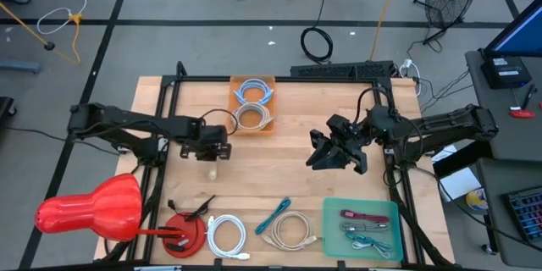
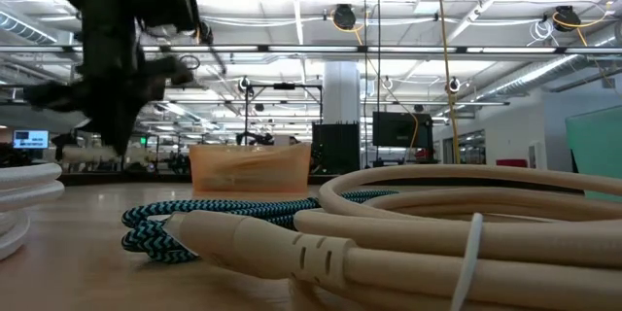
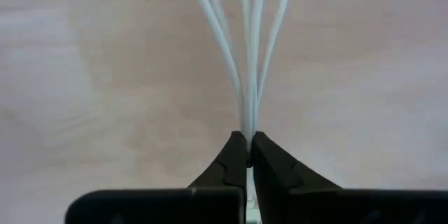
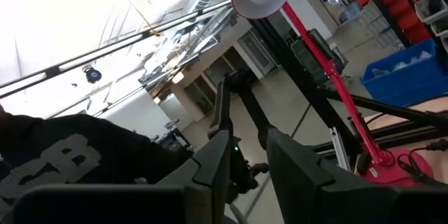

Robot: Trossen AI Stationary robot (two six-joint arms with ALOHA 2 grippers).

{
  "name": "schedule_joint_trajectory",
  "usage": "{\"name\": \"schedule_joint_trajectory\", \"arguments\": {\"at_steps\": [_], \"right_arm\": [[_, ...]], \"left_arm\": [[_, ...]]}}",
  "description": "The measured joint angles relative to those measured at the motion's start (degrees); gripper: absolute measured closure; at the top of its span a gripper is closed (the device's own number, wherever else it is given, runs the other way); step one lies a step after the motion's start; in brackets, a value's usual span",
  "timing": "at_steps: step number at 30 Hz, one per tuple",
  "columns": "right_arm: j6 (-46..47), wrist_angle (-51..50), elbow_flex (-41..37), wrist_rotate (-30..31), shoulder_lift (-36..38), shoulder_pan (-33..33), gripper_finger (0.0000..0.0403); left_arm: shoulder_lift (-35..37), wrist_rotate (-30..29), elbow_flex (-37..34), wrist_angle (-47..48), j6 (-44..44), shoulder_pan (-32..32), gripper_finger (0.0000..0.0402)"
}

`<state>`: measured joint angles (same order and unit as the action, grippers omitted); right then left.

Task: Pick & Place USB Port
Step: Put the top brown usb cable into the blue bin

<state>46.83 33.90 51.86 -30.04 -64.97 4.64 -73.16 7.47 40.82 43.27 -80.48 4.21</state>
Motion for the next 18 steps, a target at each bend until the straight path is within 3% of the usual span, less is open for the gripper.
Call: {"name": "schedule_joint_trajectory", "arguments": {"at_steps": [11,18], "right_arm": [[0.0,-0.2,0.0,0.0,0.0,-0.1,0.0316],[0.5,-0.8,0.0,0.3,0.0,-1.0,0.0316]], "left_arm": [[12.5,-10.0,3.9,-13.0,-4.0,-4.3,0.0395],[13.9,-12.0,3.8,-26.8,-1.9,-5.0,0.0395]]}}
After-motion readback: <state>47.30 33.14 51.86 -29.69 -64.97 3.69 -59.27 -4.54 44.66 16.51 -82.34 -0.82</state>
